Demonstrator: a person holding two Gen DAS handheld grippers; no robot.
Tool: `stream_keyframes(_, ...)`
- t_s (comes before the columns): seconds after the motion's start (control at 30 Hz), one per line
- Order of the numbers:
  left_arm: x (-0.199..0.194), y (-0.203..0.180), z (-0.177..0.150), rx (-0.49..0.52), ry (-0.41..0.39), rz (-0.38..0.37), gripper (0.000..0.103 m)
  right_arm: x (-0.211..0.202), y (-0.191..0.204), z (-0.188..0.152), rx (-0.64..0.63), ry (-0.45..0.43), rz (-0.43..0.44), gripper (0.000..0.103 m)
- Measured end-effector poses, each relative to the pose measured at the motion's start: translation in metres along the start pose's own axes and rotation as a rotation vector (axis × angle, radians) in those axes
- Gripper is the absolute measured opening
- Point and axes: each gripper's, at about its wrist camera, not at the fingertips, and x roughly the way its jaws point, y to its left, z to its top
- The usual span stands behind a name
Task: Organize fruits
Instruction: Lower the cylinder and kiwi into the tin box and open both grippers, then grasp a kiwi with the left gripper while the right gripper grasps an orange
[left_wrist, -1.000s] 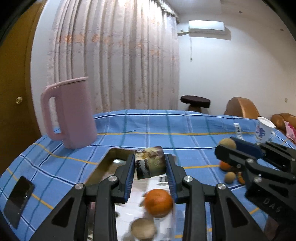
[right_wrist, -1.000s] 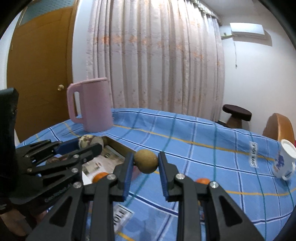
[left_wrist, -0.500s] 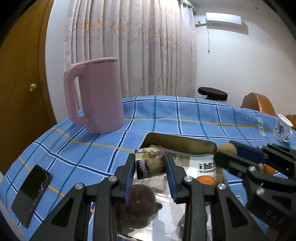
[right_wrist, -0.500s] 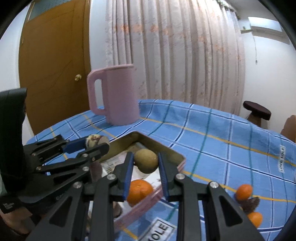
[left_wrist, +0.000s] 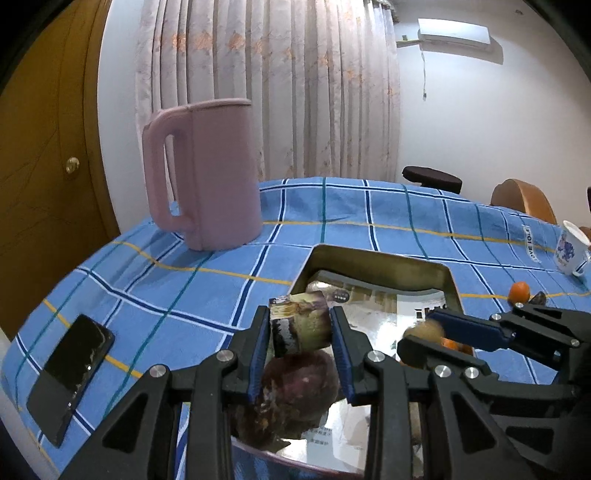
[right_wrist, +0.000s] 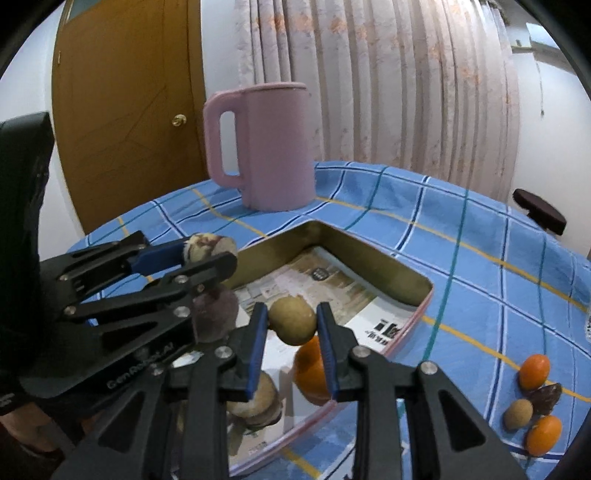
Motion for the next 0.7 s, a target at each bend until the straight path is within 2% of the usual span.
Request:
stream_keyframes(0.03, -0.001, 0.001, 0.0, -0.003, 0.004, -0.001, 0.035, -0.001, 0.0, 0.0, 0.0, -0.004, -0.003, 0.034)
stream_keyframes(0.1, -0.002, 0.003, -0.001, -0.006, 0.003, 0.019, 0.037, -0.005, -0.003, 0.0, 0.011, -0.015, -0.005, 0.047)
stream_keyframes(0.13, -0.004, 0.004, -0.001, -0.01, 0.002, 0.02, 0.047, -0.008, -0.005, 0.0, 0.022, -0.026, 0.007, 0.057)
stream_keyframes(0.17, -0.006, 0.005, 0.0, -0.017, -0.001, 0.018, 0.06, -0.014, -0.008, 0.0, 0.033, -0.041, 0.009, 0.061)
stream_keyframes(0.23, -0.014, 0.003, 0.002, -0.018, -0.025, 0.04, 0.074, -0.022, -0.01, 0.0, 0.034, -0.056, -0.005, 0.065)
stream_keyframes(0.37, -0.027, -0.014, 0.007, 0.007, -0.059, 0.004, 0.074, -0.054, -0.019, -0.006, 0.013, -0.097, -0.097, 0.073)
stream_keyframes(0.43, -0.031, -0.028, 0.01, 0.031, -0.067, -0.028, 0.074, -0.072, -0.033, -0.012, 0.029, -0.104, -0.152, 0.073)
stream_keyframes(0.63, -0.031, -0.082, 0.014, 0.127, -0.048, -0.123, 0.074, -0.103, -0.091, -0.035, 0.124, -0.041, -0.393, 0.073)
stream_keyframes(0.7, -0.029, -0.098, 0.015, 0.149, -0.032, -0.154, 0.074, -0.111, -0.113, -0.045, 0.189, -0.019, -0.425, 0.073)
